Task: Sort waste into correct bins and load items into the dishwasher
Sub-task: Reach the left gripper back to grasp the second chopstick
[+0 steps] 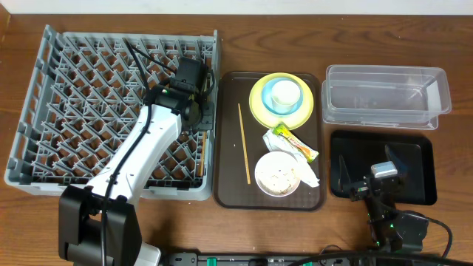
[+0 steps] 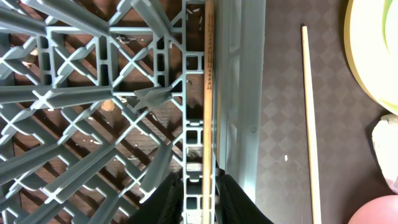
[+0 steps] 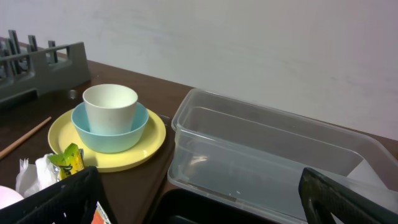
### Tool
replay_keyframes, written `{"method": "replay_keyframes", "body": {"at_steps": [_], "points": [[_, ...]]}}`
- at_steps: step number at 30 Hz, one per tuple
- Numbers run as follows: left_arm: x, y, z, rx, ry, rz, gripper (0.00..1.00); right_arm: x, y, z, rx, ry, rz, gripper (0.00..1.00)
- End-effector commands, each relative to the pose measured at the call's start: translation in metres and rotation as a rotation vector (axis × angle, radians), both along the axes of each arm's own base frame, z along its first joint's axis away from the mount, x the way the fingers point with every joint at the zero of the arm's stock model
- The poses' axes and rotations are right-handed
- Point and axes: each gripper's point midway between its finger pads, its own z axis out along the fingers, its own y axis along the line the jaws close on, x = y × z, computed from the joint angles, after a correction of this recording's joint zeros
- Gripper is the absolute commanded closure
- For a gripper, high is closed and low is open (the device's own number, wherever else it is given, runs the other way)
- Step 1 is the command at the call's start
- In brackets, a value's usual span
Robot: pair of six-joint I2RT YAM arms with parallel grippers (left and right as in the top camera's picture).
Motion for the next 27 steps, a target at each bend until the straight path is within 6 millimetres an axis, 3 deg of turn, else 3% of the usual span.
{"method": "replay_keyframes", "body": {"at_steps": [1, 6, 9, 11, 13, 17, 27], "points": [[0.003, -0.006, 0.01, -0.057, -0.014, 0.026, 0.77, 0.0, 0.001, -0.001, 0.014, 0.003, 0.004, 0.01], [-0.009, -0.039, 0.042, -0.233, -0.042, 0.056, 0.77, 0.0, 0.001, -0.001, 0.014, 0.003, 0.004, 0.01], [-0.019, -0.062, 0.039, -0.258, -0.014, 0.068, 0.77, 0.0, 0.001, -0.001, 0.014, 0.003, 0.004, 0.01], [-0.028, -0.085, 0.03, -0.264, 0.01, 0.04, 0.76, 0.0, 0.001, -0.001, 0.014, 0.003, 0.004, 0.01], [-0.03, -0.096, 0.021, -0.223, 0.002, 0.048, 0.76, 0.0, 0.001, -0.001, 0.014, 0.003, 0.004, 0.01], [-0.028, -0.1, -0.004, -0.077, -0.035, 0.103, 0.76, 0.0, 0.001, -0.001, 0.014, 0.003, 0.004, 0.01], [-0.026, -0.107, -0.078, 0.017, 0.076, 0.116, 0.75, 0.0, 0.001, -0.001, 0.014, 0.003, 0.004, 0.01]]}}
